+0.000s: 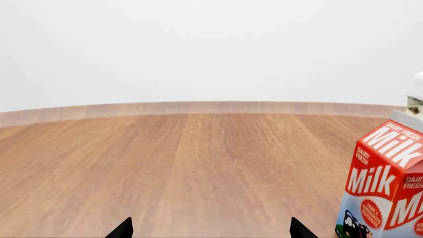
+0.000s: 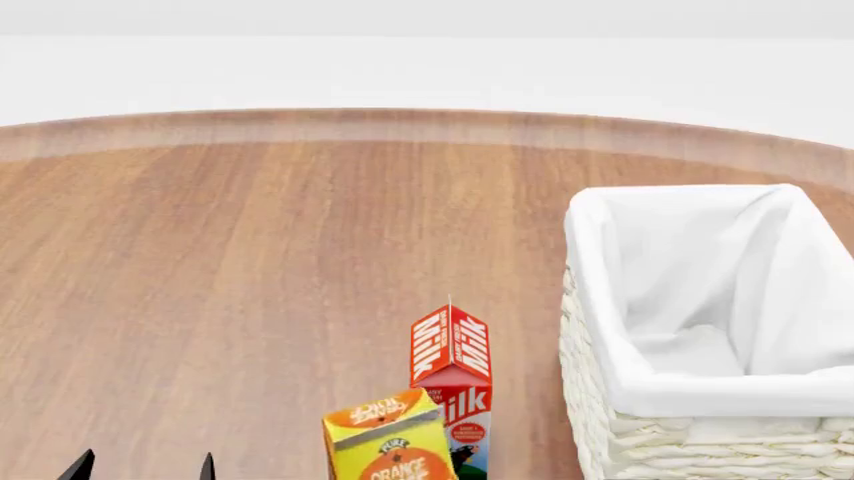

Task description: Pick up the orange juice, and put it in the basket.

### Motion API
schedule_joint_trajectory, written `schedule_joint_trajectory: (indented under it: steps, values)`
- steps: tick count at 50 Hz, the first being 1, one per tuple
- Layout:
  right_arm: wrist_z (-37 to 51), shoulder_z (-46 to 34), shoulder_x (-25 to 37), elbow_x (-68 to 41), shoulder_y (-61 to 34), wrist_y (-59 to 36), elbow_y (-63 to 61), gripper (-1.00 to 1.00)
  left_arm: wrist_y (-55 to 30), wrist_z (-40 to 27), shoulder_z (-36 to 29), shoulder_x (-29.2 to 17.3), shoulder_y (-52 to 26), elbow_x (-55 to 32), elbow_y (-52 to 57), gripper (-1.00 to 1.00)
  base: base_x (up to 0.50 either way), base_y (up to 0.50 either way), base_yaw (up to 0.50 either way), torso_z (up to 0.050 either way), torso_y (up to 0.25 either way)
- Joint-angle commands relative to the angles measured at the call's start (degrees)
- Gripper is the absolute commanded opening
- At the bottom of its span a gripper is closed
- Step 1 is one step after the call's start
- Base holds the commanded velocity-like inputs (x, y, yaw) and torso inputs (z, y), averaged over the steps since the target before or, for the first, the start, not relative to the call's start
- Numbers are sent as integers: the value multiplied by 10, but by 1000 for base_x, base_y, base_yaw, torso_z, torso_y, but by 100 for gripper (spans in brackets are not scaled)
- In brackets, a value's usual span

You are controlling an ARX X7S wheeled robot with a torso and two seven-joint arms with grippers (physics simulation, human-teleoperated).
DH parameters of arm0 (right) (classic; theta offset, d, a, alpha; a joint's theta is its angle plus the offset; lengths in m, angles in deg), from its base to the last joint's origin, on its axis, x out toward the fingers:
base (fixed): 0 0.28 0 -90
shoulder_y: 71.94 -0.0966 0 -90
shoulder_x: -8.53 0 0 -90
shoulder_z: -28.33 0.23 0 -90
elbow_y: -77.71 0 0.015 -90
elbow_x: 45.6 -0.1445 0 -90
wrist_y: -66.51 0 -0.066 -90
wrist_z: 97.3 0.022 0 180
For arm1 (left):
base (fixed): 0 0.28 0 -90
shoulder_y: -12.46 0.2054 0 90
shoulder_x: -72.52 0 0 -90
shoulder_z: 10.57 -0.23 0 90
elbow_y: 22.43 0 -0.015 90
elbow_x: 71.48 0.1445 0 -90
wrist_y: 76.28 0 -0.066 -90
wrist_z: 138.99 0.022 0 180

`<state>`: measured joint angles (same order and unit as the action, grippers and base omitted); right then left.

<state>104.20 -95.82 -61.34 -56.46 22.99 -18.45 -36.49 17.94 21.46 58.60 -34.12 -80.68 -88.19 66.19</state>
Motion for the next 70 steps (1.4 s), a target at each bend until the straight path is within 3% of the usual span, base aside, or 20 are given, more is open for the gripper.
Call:
schedule_joint_trajectory:
  steps: [1,16,46,61,70]
  values:
    - [19,14,18,20,-6,-57,-105,-100,1,-1,-2,-1,0,-1,0,100,0,0,0,0,0]
    - [33,40,32,-4,-15,-88,-166,-100,1,-3,-4,-3,-1,-3,0,100,0,0,0,0,0]
    - [102,135,81,-96,-93,-255,-351,-100,3,-7,-8,-6,-2,-6,-1,100,0,0,0,1,1]
    - [345,6,297,-229,-261,-167,-357,-100,4,-8,-10,-7,-3,-7,-1,100,0,0,0,0,1]
    - [381,7,340,-277,-306,-156,-352,-100,4,-9,-11,-8,-3,-8,-1,100,0,0,0,0,0]
